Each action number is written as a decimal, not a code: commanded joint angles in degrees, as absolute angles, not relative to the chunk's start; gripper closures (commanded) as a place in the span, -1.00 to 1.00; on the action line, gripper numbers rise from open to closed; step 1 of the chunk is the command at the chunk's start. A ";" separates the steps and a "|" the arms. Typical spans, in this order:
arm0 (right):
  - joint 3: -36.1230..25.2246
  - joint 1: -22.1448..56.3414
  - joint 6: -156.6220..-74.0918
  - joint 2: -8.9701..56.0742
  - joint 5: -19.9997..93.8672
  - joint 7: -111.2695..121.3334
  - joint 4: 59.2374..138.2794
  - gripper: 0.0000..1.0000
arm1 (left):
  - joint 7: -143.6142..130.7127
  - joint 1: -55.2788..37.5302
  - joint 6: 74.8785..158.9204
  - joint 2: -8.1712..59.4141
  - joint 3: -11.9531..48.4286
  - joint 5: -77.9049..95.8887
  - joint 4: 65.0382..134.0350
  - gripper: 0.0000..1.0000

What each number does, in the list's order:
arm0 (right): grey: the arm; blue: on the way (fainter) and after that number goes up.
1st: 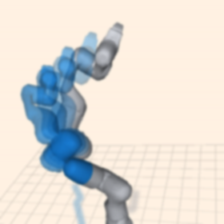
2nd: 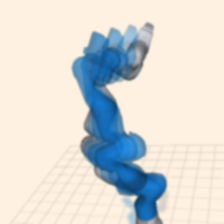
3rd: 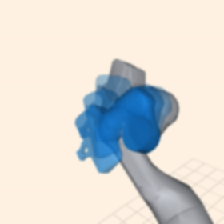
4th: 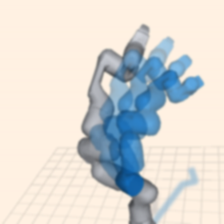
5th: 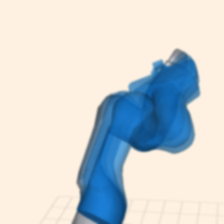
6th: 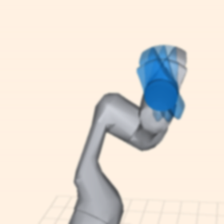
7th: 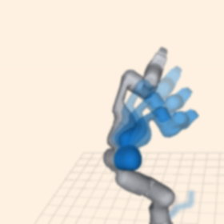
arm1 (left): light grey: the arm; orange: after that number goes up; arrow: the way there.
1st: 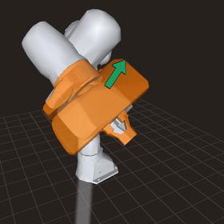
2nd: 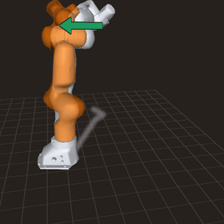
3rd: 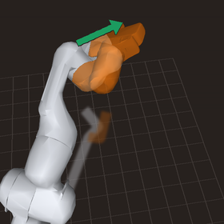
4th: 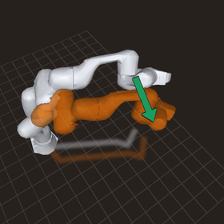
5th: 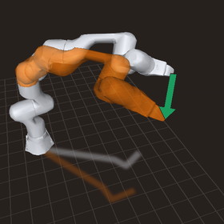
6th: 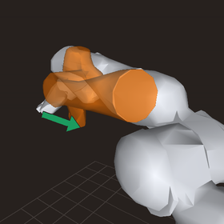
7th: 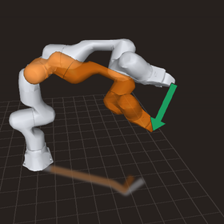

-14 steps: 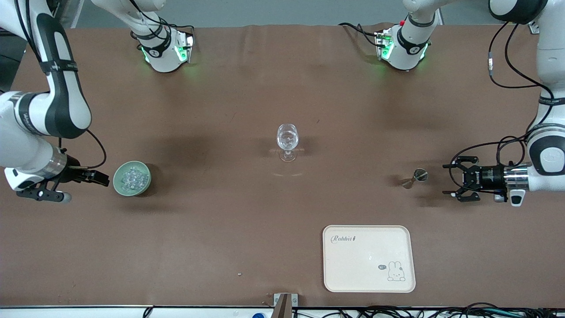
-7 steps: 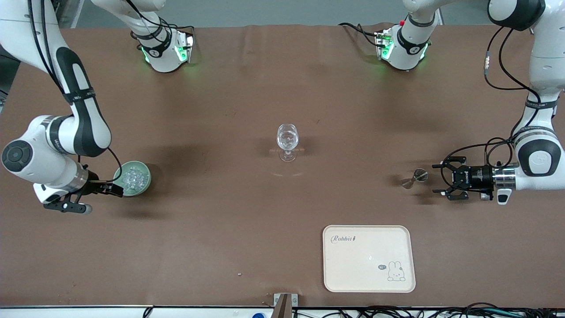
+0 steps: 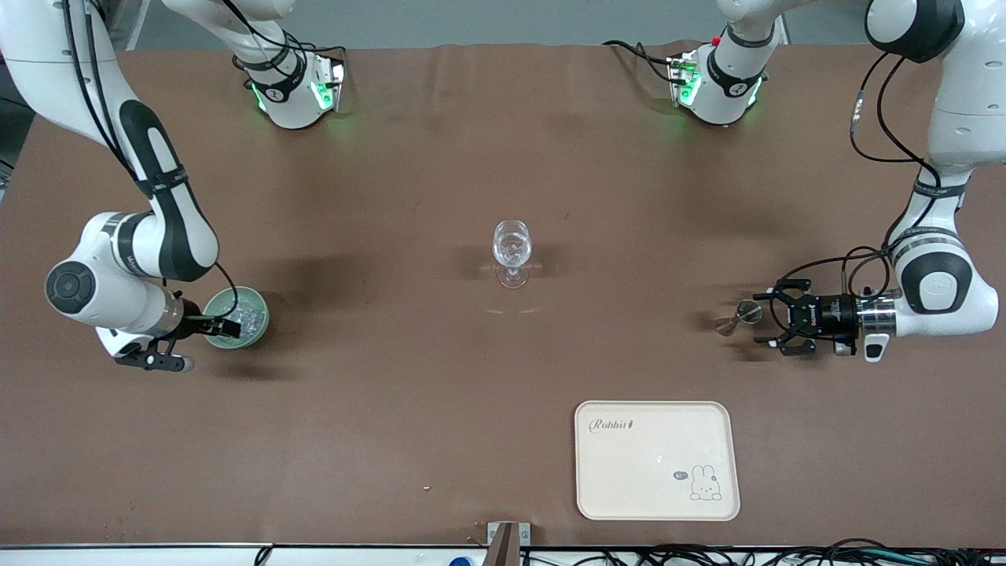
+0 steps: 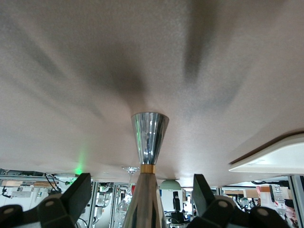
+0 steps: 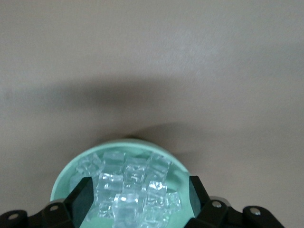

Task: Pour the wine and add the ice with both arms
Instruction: 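Grasp ice with the right gripper while the left gripper grasps the jigger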

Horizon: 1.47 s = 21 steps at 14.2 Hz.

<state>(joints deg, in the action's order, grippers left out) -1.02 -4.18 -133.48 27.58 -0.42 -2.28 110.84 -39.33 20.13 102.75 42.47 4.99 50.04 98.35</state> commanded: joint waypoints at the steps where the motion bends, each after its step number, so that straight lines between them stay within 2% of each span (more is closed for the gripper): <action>1: -0.70 -3.34 -134.82 23.48 -0.97 -2.29 116.09 -0.76 | -37.88 19.95 104.76 42.45 5.27 51.33 99.58 -0.87; 5: -0.70 -2.72 -136.14 21.18 -0.97 -2.29 120.23 -0.71 | -36.74 19.34 104.77 43.07 5.27 53.79 100.37 -0.79; 14: -0.79 -2.99 -136.14 21.27 -0.97 -2.29 120.06 -0.36 | -36.74 18.63 104.85 43.95 5.27 55.46 100.37 -0.52; 18: -0.79 -3.25 -136.93 21.53 -0.97 -2.29 119.10 -0.28 | -36.65 18.19 104.94 44.38 5.36 56.51 100.28 -0.50; 21: -0.88 -3.52 -136.93 21.53 -0.97 -2.29 118.04 -0.24 | -36.65 18.02 105.38 44.38 5.36 56.51 100.28 -0.34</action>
